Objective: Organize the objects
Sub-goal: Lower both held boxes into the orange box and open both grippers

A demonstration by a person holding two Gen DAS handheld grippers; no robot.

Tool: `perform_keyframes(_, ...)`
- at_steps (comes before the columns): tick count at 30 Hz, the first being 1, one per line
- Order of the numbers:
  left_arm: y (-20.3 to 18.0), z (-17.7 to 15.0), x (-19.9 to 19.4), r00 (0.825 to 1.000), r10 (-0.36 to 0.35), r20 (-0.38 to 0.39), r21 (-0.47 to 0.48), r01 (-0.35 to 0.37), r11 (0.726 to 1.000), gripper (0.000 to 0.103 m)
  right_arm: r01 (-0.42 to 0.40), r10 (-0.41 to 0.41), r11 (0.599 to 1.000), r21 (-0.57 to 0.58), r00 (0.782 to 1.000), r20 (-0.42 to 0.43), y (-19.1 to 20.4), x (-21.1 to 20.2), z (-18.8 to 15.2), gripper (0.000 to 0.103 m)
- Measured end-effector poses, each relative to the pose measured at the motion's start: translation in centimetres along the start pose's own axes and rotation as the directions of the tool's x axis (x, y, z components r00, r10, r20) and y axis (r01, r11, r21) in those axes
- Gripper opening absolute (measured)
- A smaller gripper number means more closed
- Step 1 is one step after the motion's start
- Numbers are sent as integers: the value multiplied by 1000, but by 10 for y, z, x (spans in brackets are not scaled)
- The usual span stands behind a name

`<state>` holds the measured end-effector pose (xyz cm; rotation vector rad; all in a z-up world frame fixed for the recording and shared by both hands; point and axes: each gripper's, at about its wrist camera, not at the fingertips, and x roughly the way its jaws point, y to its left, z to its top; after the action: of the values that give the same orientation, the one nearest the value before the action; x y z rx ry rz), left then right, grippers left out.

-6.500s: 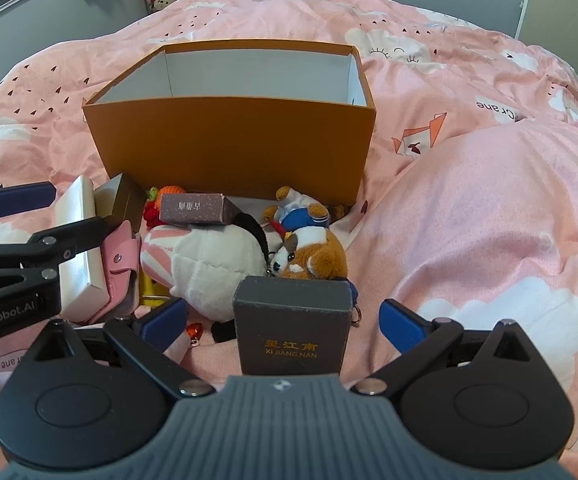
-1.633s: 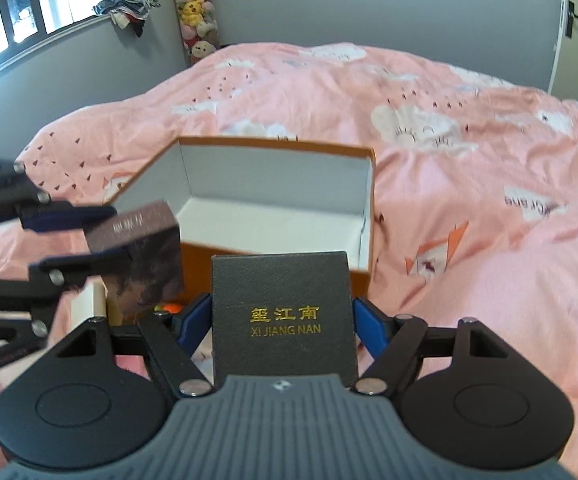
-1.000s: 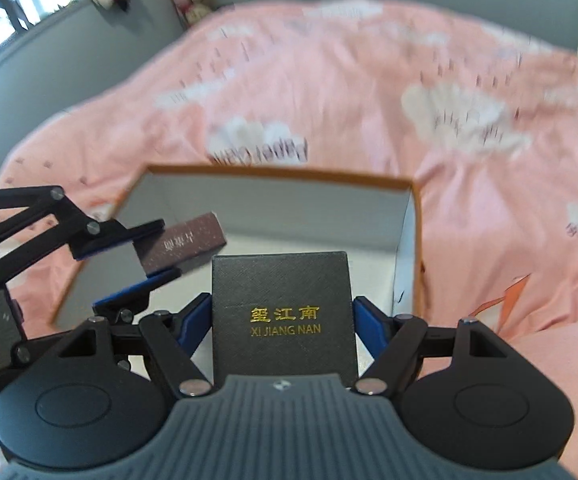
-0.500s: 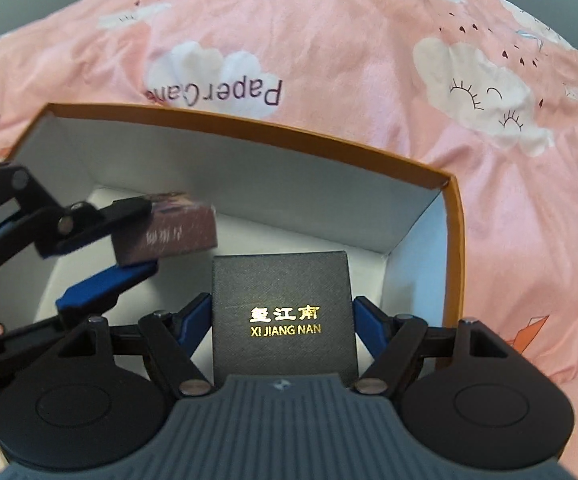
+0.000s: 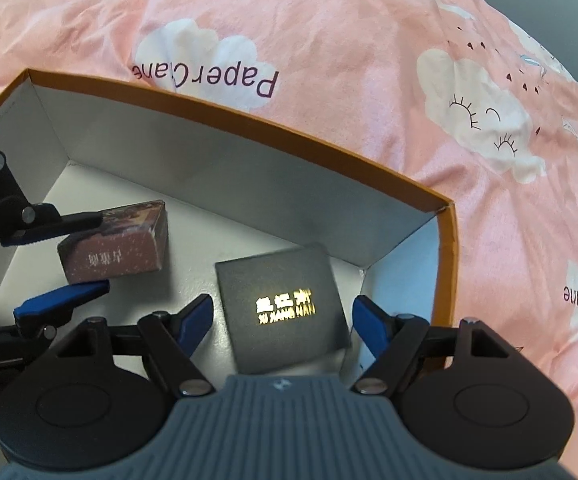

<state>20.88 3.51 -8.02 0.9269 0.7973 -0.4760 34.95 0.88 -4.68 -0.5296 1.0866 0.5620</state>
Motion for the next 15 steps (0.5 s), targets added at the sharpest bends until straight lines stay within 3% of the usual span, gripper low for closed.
perform_keyframes(2, 5, 0, -4, 999, -52, -11, -47, 52, 998, 49, 0, 0, 1000, 3, 1000, 4, -3, -4, -1, 78)
perform_keyframes(5, 11, 2, -15, 992, -123, -4, -116, 121, 986, 51, -28, 28, 1000, -3, 999, 25, -9, -12, -5, 76)
perform_keyframes(7, 15, 4, -22, 987, -158, 5, -174, 157, 972, 52, -51, 52, 998, -22, 998, 40, -11, -18, -7, 70)
perform_keyframes(9, 22, 5, -23, 979, -203, -1, -280, 194, 940, 53, -76, 79, 996, -55, 996, 48, -12, -22, -10, 61)
perform_keyframes(12, 37, 3, -14, 965, -254, -60, -492, 193, 849, 53, -117, 126, 983, -139, 990, 58, -9, -26, -15, 49)
perform_keyframes(15, 51, -6, 0, 944, -310, -110, -693, 151, 705, 53, -137, 152, 958, -250, 988, 40, 2, -25, -22, 37)
